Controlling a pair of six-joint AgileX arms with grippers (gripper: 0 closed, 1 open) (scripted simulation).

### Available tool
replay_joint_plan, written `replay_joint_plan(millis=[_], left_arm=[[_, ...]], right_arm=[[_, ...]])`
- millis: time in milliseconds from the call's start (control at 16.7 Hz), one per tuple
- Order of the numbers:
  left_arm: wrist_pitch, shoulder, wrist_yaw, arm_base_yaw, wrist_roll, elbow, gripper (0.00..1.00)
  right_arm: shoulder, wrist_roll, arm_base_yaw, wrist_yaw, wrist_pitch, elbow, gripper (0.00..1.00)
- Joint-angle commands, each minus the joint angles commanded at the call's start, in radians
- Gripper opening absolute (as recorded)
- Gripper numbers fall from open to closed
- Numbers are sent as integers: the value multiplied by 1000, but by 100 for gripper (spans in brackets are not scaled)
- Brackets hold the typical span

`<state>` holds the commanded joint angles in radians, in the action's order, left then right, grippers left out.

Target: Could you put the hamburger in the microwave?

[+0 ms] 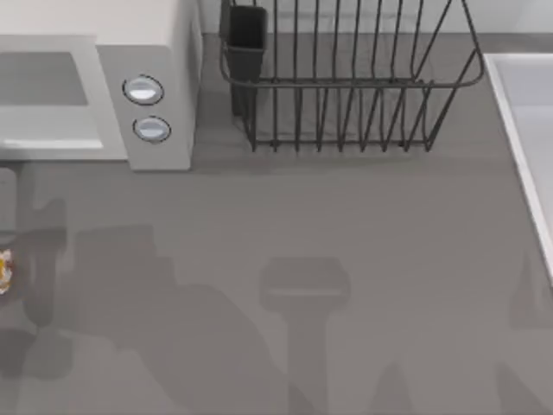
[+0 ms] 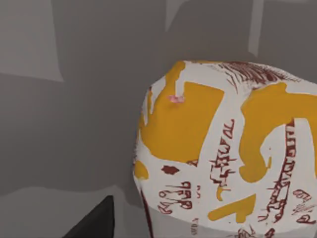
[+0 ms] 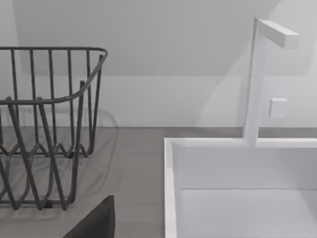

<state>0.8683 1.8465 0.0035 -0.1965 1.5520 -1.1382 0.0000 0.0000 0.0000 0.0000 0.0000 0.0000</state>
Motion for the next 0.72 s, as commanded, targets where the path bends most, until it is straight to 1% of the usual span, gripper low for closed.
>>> replay_joint_plan(millis=[180,360,720], left_arm=[[-83,28,1,-10,10,55,100],[-137,73,0,5,-4,64,100],[-175,139,1,30,-30,34,100]], right_arm=[[0,0,0,0,0,0,100],[0,0,0,0,0,0,100],[0,0,0,0,0,0,100]])
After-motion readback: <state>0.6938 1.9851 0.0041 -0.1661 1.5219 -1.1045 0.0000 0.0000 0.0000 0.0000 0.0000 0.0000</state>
